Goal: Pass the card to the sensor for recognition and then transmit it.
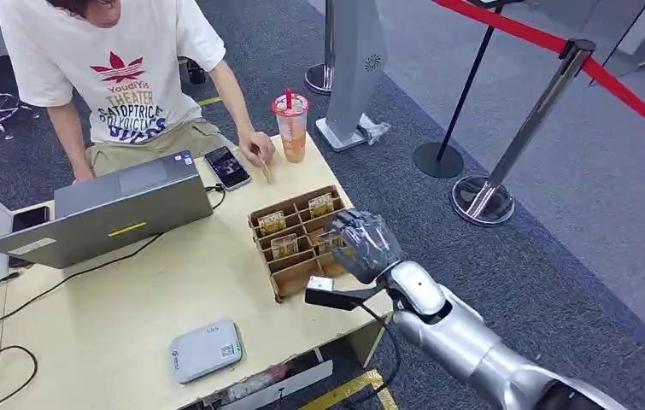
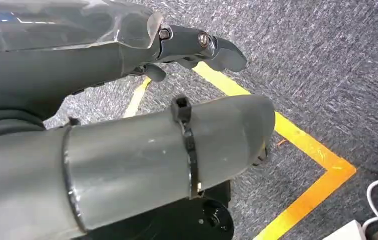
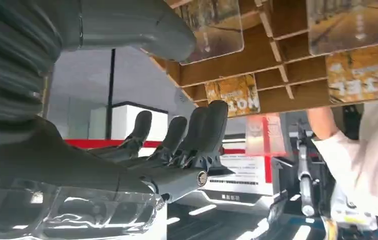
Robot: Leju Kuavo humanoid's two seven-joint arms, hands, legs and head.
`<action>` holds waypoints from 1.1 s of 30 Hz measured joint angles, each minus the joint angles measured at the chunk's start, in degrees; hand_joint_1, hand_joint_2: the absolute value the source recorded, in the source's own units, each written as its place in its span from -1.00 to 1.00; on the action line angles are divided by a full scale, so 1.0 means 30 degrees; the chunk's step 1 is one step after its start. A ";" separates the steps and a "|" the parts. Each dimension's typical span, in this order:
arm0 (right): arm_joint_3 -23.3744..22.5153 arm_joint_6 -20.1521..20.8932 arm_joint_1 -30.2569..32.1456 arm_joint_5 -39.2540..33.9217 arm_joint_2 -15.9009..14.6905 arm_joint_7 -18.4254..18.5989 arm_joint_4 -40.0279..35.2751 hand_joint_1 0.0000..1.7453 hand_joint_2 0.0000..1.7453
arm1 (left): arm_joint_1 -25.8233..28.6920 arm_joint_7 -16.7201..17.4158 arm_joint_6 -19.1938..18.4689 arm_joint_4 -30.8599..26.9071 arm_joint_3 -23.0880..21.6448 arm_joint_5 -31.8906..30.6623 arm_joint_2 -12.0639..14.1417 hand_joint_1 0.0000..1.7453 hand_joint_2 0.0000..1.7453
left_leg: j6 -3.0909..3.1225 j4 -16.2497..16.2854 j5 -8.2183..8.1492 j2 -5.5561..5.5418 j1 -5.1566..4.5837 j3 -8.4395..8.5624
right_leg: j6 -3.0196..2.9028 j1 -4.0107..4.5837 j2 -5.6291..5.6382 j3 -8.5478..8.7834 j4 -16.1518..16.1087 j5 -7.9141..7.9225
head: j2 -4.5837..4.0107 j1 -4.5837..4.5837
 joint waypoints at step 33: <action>0.0678 0.1298 -0.3715 -0.2259 -0.0102 -0.1414 0.5211 -0.26 1.00 | 0.0001 0.0109 -0.0262 0.0015 0.0000 -0.0342 0.0539 -1.00 -1.00 | 0.0000 0.0000 0.0001 -0.0002 0.0001 0.0000 | 0.0000 0.0001 -0.0003 -0.0001 0.0000 0.0000 | 0.0000 0.0000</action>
